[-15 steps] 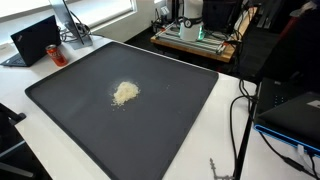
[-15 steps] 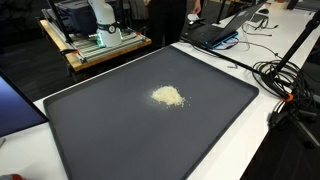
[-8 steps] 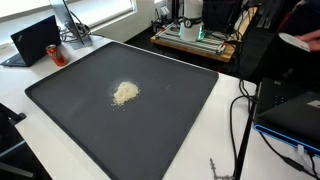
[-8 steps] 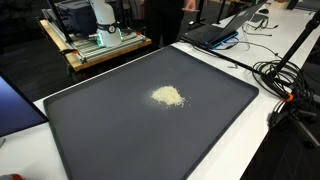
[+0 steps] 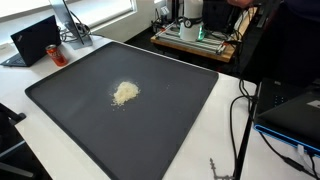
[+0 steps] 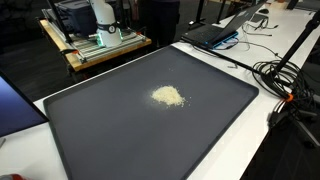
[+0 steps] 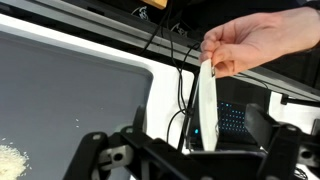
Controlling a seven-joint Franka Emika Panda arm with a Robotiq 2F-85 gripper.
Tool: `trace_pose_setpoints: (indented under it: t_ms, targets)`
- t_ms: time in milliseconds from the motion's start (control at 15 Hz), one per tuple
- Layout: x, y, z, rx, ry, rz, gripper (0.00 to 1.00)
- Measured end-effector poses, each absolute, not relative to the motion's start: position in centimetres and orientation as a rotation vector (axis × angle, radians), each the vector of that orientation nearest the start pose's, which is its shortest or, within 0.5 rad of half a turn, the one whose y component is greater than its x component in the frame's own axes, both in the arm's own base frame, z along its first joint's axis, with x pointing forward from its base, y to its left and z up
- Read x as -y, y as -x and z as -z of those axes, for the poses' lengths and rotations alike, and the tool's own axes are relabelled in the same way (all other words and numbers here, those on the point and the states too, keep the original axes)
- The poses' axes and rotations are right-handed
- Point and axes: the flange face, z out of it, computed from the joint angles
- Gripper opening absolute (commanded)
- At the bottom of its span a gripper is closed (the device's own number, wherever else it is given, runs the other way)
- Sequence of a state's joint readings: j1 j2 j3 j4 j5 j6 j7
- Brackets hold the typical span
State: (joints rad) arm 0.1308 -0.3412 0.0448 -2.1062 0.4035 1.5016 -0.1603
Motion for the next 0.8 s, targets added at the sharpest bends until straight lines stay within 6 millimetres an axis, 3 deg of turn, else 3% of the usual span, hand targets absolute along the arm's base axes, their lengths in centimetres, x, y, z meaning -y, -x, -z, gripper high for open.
trace_pose_setpoints:
  t_ms: [200,267,333,800]
  targets:
    - [-10.3,-40.9,-55.7,0.473,2.663,-0.37,1.0]
    - [-9.7,-40.9,-56.0,0.484,2.652,-0.372,0.91]
    - [-9.0,-41.0,-56.2,0.491,2.642,-0.374,0.74]
    - [-5.7,-41.2,-56.9,0.497,2.597,-0.387,0.24]
